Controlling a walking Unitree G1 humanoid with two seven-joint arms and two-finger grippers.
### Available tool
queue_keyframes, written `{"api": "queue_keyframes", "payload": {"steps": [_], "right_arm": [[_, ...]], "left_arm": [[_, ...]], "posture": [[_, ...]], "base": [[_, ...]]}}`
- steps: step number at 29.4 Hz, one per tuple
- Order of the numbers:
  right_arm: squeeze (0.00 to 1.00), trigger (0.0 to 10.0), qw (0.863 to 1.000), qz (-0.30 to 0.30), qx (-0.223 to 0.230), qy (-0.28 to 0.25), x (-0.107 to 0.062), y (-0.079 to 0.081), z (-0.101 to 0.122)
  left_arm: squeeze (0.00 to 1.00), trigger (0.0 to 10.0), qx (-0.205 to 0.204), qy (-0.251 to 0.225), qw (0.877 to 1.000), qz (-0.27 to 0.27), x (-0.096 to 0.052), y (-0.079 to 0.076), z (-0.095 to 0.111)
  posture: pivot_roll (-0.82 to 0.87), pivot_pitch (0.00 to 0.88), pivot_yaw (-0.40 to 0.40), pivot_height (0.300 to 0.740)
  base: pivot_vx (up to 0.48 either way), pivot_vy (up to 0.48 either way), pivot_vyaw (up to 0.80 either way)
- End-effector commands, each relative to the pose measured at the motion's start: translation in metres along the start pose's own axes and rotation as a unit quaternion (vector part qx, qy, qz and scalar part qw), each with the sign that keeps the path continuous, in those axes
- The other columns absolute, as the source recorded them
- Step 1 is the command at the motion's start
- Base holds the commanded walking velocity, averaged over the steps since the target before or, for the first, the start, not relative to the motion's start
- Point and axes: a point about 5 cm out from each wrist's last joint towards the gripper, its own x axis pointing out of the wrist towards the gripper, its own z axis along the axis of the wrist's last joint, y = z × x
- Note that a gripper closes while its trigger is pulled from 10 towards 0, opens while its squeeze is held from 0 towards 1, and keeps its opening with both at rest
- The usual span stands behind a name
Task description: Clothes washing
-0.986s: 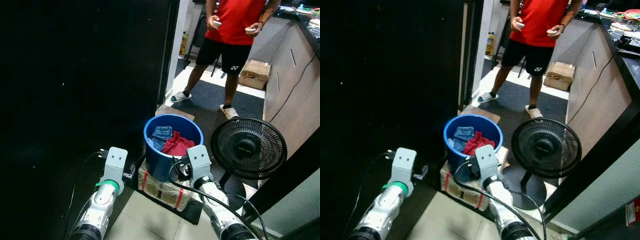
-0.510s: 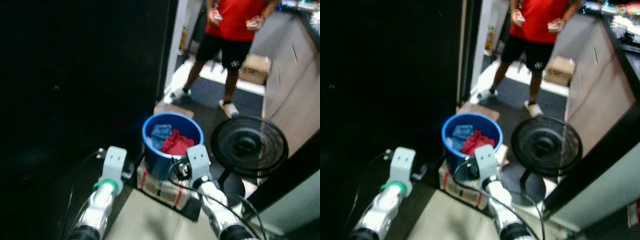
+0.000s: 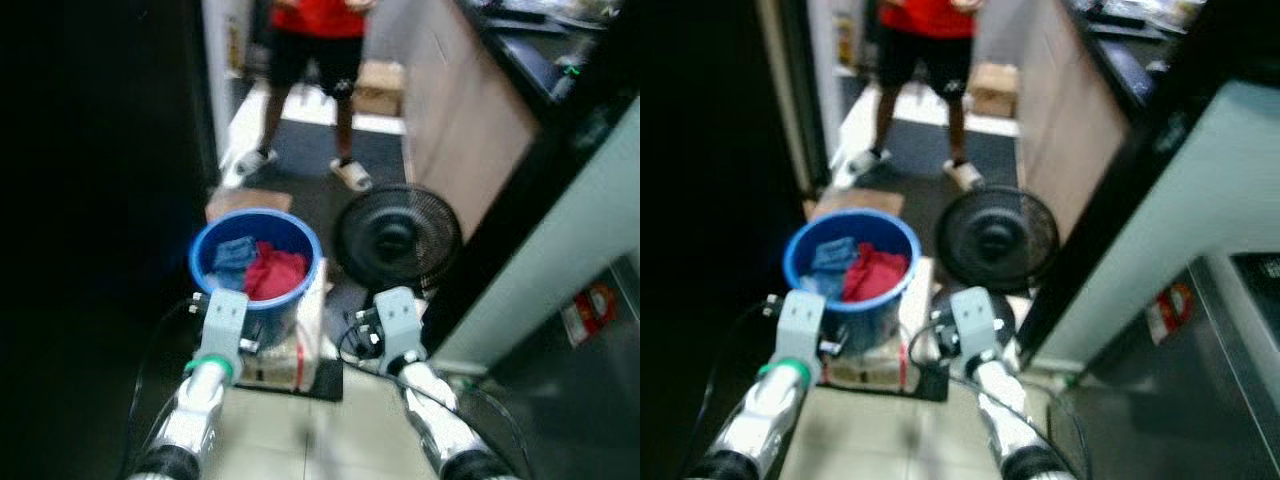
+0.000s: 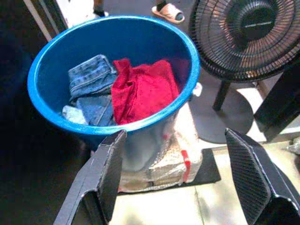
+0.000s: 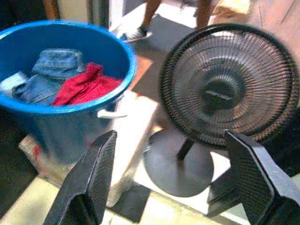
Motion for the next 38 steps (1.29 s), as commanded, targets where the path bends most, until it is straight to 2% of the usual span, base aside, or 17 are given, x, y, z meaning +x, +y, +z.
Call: {"api": "queue_keyframes", "payload": {"steps": [1, 33, 38], "right_arm": [[0.00, 10.0, 1.000, 0.007, 0.002, 0.006, -0.0008, 0.0054, -0.0024], [0.00, 10.0, 1.000, 0.012, -0.003, 0.006, -0.0007, 0.0060, -0.0021], [0.00, 10.0, 1.000, 0.011, -0.004, 0.006, -0.0008, 0.0048, -0.0021]], "left_arm": [[0.00, 10.0, 0.001, 0.010, 1.000, 0.004, -0.0033, 0.0025, -0.0073], [0.00, 10.0, 0.003, 0.013, 1.000, 0.010, -0.0027, 0.0039, -0.0087], [0.00, 10.0, -0.004, 0.021, 1.000, 0.005, -0.0022, 0.0026, -0.0101]], "posture": [[0.08, 0.007, -0.018, 0.740], [0.08, 0.000, -0.022, 0.740], [0.07, 0.000, -0.021, 0.740]], "base": [[0.480, 0.000, 0.00], [0.478, 0.000, 0.00], [0.000, 0.000, 0.00]]}}
